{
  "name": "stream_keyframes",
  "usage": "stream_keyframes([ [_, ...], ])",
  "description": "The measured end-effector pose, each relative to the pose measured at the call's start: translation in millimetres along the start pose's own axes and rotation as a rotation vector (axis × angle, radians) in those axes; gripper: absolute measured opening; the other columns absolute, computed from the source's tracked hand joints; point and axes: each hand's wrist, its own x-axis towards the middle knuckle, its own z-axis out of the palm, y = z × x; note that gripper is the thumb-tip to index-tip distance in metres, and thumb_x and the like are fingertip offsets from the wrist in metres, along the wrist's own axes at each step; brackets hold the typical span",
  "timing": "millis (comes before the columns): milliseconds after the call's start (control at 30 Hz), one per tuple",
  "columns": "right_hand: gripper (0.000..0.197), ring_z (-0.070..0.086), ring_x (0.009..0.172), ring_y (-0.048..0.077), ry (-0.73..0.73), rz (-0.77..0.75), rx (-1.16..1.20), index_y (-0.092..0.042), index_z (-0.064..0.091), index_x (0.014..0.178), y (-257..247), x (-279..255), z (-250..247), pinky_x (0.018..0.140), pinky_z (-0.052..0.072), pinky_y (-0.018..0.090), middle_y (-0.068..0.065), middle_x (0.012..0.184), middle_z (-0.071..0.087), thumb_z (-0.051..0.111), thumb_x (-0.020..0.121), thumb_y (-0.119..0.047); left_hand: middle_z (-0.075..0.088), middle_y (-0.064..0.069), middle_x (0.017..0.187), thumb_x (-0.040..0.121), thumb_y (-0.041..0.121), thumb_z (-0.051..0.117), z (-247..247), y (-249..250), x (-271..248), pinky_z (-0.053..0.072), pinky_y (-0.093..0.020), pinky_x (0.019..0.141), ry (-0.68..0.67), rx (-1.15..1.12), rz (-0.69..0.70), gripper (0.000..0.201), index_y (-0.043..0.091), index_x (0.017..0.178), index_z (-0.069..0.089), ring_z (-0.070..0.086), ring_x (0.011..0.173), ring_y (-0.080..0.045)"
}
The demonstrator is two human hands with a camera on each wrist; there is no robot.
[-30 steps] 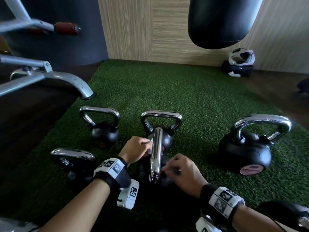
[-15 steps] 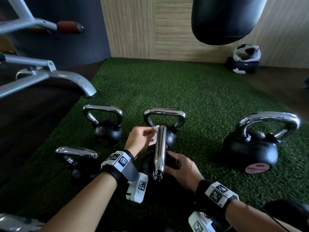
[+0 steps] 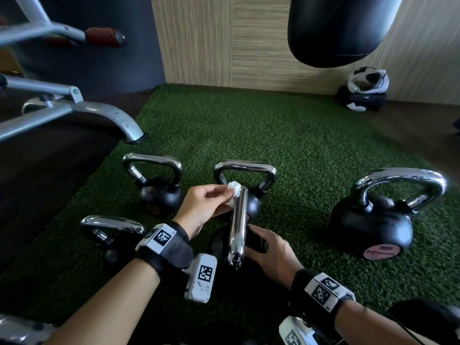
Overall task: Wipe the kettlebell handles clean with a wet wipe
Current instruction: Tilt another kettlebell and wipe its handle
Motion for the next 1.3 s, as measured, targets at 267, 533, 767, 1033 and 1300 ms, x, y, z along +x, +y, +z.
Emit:
stream_keyframes([
  [267, 0.067, 0.052, 0.125, 0.001, 0.002, -0.022, 0.012, -0.029, 0.057, 0.144, -3, -3, -2, 0.096, 0.033, 0.01, -0.01, 0.142, 0.059, 0.08, 0.084, -0.046, 0.074, -0.001, 0.071, 0.087, -0.005, 0.07, -23, 9, -31, 0.059, -0.018, 0.059, -0.228, 0.128, -0.117, 0.012, 0.007, 0.085, 0.069, 0.07, 0.063, -0.004],
  [533, 0.059, 0.051, 0.113, 0.001, -0.009, -0.046, 0.006, -0.03, 0.061, 0.14, -4, -5, -4, 0.092, 0.034, 0.015, -0.008, 0.133, 0.064, 0.079, 0.085, -0.043, 0.069, 0.003, 0.06, 0.075, 0.001, 0.075, -34, -4, -57, 0.05, -0.015, 0.049, -0.409, 0.224, -0.072, 0.023, 0.022, 0.065, 0.076, 0.061, 0.051, -0.003],
  [767, 0.072, 0.051, 0.135, 0.007, -0.01, -0.011, 0.012, -0.031, 0.055, 0.145, 4, 0, -1, 0.102, 0.033, 0.014, -0.01, 0.146, 0.058, 0.081, 0.081, -0.05, 0.079, -0.009, 0.08, 0.067, 0.003, 0.088, -41, -6, -70, 0.058, -0.021, 0.062, -0.453, 0.432, 0.04, 0.02, 0.019, 0.074, 0.079, 0.073, 0.07, -0.011],
  [1033, 0.073, 0.054, 0.125, 0.001, 0.008, 0.007, 0.056, -0.033, 0.058, 0.142, 12, 5, 2, 0.1, 0.037, 0.016, -0.014, 0.138, 0.061, 0.084, 0.076, -0.053, 0.079, 0.013, 0.081, 0.079, 0.016, 0.088, -35, -20, -81, 0.051, -0.013, 0.073, -0.383, 0.807, 0.182, 0.012, 0.025, 0.079, 0.08, 0.074, 0.08, -0.002],
  [1300, 0.024, 0.073, 0.094, 0.008, 0.108, -0.044, 0.159, -0.031, 0.077, 0.101, -2, 22, -43, 0.079, 0.058, 0.02, -0.011, 0.095, 0.076, 0.084, 0.082, -0.018, 0.08, 0.014, 0.086, 0.076, 0.039, 0.086, -46, -3, -77, 0.061, -0.029, 0.081, -0.142, 0.759, 0.251, 0.021, 0.026, 0.092, 0.081, 0.076, 0.083, -0.004],
])
